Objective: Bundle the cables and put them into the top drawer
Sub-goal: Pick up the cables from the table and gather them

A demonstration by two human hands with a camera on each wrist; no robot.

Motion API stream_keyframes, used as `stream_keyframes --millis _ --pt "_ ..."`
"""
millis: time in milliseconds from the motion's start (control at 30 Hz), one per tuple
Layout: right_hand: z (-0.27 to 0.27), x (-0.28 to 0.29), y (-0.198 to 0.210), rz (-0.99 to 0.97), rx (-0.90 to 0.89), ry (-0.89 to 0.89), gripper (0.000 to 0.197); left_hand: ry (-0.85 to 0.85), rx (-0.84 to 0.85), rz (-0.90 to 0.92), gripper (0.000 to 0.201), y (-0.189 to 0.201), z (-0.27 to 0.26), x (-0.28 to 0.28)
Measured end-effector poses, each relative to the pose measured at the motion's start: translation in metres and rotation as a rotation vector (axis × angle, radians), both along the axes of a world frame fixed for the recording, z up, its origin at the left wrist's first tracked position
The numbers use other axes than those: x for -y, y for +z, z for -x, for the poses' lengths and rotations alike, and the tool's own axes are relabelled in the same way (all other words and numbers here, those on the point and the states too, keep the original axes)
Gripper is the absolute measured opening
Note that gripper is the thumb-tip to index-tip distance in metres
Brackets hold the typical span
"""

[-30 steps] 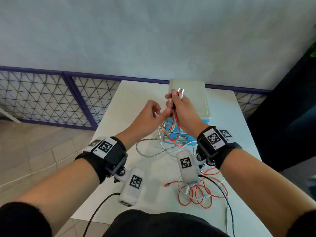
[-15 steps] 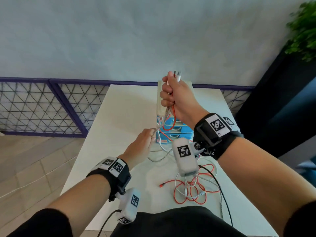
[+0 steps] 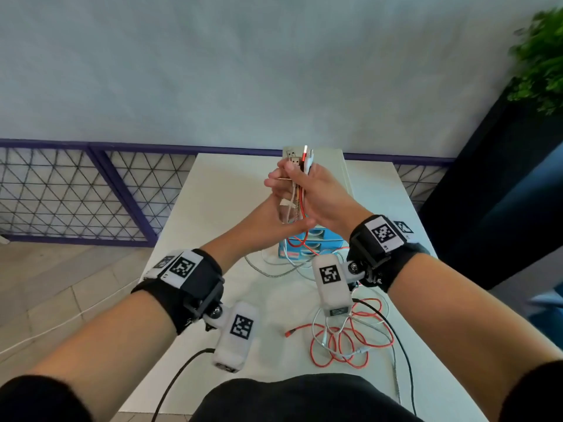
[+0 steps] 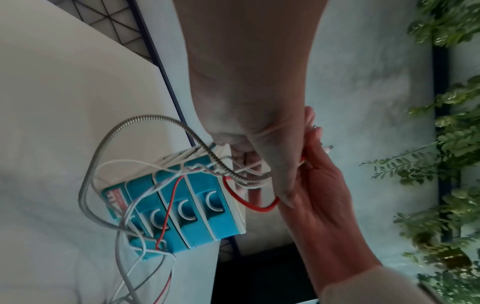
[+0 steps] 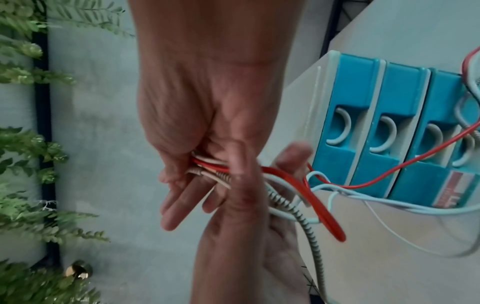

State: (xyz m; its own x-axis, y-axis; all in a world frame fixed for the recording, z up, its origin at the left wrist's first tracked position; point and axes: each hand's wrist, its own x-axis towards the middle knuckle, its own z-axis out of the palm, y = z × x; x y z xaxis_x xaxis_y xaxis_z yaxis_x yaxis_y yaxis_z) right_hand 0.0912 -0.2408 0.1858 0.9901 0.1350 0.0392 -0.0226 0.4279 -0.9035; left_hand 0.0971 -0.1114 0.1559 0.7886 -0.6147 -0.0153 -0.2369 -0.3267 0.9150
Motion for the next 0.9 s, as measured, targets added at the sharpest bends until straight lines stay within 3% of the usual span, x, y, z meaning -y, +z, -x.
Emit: stream_keyframes --millis 67,100,200,333,433,600,733,900 --pt "0.002 0.002 0.002 -0.011 0.019 0.026 0.010 -0.059 0.008 -0.007 0.016 -0.004 0.002 0.003" --pt "0.003 0.002 0.003 0.001 0.028 0.028 0.008 -0.087 0.015 -0.006 0.010 -0.004 0.004 0.004" --pt "0.004 0.004 0.002 0.050 0.075 -0.009 0.006 -0.142 0.029 0.014 0.026 -0.006 0.007 0.007" --pt "0.003 0.009 0.002 0.159 0.056 -0.006 0.019 -0.167 0.007 0.057 0.025 -0.004 0.008 0.011" --pt "0.006 0.011 0.000 0.185 0.016 0.037 0.017 -0.149 -0.041 0.127 0.024 0.001 0.009 0.012" --pt "0.007 0.010 0.000 0.249 0.034 -0.043 0.021 -0.133 -0.055 0.127 0.035 0.002 0.005 0.010" --pt "0.007 0.003 0.000 0.316 0.000 -0.192 0.033 -0.158 0.119 -0.017 0.051 -0.004 0.002 0.011" --pt "0.007 0.000 -0.013 0.344 -0.018 -0.293 0.034 -0.190 0.181 -0.156 0.049 -0.030 -0.007 0.011"
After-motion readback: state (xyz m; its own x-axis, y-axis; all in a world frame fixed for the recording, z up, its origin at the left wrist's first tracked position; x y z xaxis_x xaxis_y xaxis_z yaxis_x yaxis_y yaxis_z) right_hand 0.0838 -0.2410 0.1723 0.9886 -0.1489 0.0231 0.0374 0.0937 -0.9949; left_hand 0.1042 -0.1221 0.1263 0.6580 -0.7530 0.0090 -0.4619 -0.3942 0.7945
